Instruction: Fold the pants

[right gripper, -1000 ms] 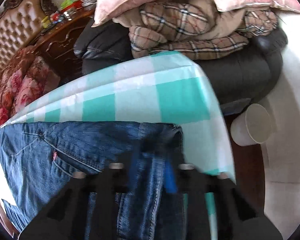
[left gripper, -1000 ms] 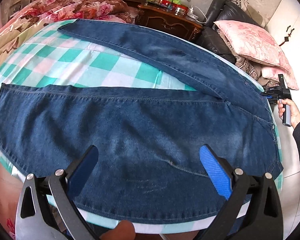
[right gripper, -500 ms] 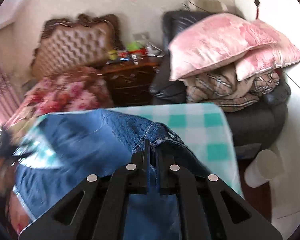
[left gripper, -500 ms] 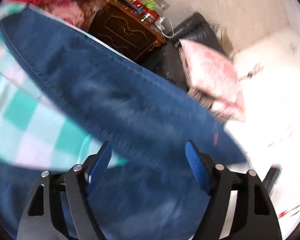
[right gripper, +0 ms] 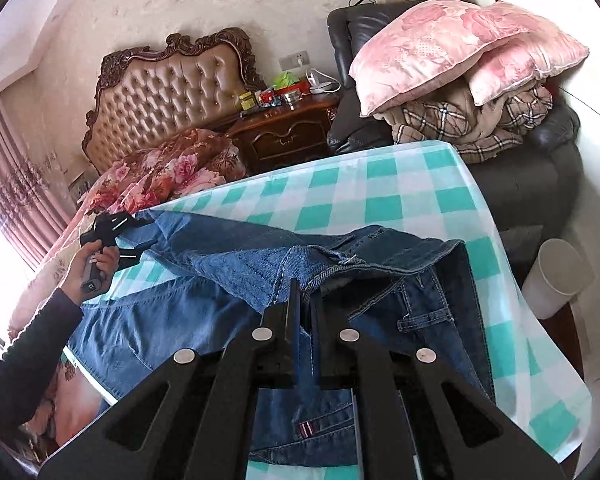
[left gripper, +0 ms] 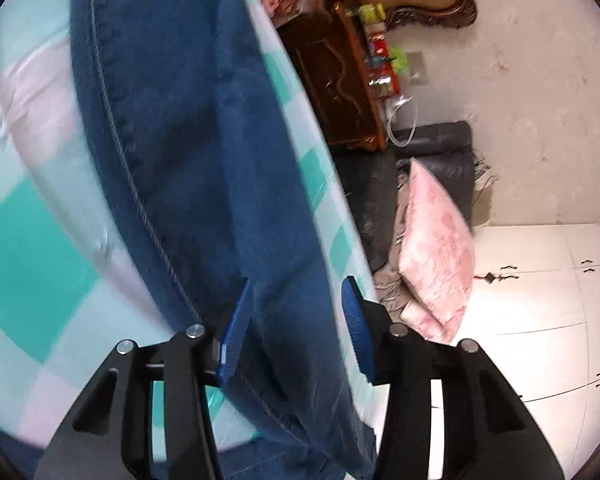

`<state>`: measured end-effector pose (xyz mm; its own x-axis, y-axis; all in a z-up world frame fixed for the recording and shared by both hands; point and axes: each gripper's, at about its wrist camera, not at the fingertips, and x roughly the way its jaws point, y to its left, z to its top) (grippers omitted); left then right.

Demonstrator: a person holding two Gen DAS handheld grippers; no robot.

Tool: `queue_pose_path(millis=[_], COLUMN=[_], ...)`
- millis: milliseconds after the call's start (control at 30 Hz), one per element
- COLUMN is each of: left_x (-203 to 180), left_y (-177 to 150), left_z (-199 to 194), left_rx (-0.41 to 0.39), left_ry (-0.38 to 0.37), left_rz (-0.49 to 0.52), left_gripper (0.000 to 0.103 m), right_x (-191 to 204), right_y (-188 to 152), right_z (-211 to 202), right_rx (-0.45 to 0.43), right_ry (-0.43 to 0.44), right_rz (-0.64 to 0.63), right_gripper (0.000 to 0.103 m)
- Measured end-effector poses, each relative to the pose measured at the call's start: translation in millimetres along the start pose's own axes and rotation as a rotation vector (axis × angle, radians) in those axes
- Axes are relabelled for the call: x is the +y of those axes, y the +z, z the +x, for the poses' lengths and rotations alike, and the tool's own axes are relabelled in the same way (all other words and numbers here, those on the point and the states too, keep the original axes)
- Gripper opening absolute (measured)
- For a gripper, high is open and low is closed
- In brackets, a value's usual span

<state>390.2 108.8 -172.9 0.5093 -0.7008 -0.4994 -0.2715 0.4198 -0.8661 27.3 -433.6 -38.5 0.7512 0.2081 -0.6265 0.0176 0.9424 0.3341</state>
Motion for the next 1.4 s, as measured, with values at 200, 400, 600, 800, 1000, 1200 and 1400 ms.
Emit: queue_pose_path(millis=[200,400,600,800,1000,1200,1400], left_x=[16,26,25,-29,34,122,110], left_y=[21,25,46,6,-151,-211,-205], left_z=[18,23,25,-75,-191,-181,-182], left_rx=[0.002,0.005,0.002,-0.082,-0.121,-0.080,-0.093], left_ry=[0.120,0.058,0.043,0.051,0.091,0.153,0.118], left_rz=[-0.074,-0.134,-0.129,0.072,0.121,0.028,0.072], left_gripper=[0.038,0.037,0.002,0.002,0.002,0.002,0.003], right_x=[-9,-16,-14,-30,-93,-135,-115], right_y=[12,28,32,26,-27,-87,-111], right_z=[0,-4,-4,-21,-15,-4,-29], right_rx=[-0.014,-0.027,-0.007,0.005,0.130,0.207,0.133], right_ry=[0.019,0.056,0.042,-0.005,-0.106,-0.198,-0.134], right_rz=[0.033,0.067,0.048,0.065,0.299,0.539,0.625], right_gripper=[0.006,0.006,0.006,0.006,0.012,0.020,0.049])
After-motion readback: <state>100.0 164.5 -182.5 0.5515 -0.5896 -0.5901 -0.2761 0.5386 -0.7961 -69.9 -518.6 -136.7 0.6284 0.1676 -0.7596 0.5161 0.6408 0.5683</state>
